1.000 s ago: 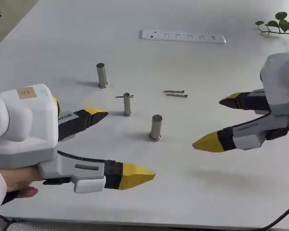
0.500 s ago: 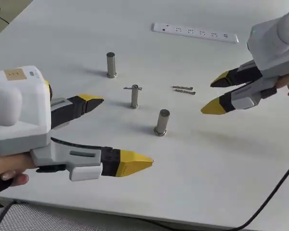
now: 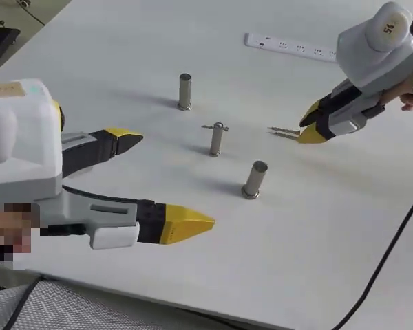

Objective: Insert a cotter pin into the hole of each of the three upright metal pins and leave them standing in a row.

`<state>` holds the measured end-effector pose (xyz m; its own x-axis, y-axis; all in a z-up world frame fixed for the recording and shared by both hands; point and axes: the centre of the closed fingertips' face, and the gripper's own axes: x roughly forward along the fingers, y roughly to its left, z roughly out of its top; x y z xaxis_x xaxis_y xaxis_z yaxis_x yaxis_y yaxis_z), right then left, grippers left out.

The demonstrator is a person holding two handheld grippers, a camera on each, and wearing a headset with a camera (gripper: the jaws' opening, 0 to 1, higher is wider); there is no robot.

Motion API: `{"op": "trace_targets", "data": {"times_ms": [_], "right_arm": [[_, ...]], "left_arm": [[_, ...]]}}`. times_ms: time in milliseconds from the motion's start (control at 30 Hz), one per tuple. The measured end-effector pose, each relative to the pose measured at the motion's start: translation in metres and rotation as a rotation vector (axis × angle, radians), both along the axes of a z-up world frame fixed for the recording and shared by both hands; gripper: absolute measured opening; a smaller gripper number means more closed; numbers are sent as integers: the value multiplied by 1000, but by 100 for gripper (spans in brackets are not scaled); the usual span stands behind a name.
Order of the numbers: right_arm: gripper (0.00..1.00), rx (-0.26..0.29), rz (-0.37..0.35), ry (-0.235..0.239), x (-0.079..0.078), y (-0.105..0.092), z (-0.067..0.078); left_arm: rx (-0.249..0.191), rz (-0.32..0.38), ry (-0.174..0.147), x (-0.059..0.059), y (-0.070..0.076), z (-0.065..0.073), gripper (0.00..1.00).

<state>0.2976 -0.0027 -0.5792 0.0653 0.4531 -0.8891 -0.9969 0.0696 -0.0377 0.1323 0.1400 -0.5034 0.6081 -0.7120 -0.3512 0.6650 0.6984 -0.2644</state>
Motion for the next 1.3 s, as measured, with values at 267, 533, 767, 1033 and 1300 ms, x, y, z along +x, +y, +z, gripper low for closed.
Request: {"op": "trace_targets", "data": {"times_ms": [267,533,767,1033,1300], "right_arm": [[4,-64,6,40,3,0,-14],[5,-112,3,35,10,-7,-24],[4,-125,5,43,13,-9,-27],[0,-127,0,36,20,-7,-30],[0,-135,81,-58,30,-10,-33]], "left_arm": [[4,14,17,0,3,-6,99],[-7,10,26,0,7,-7,99],[-7,27,36,1,11,-11,99],[3,27,41,-1,13,-13,99],[5,43,52,-1,14,-14,99]]}}
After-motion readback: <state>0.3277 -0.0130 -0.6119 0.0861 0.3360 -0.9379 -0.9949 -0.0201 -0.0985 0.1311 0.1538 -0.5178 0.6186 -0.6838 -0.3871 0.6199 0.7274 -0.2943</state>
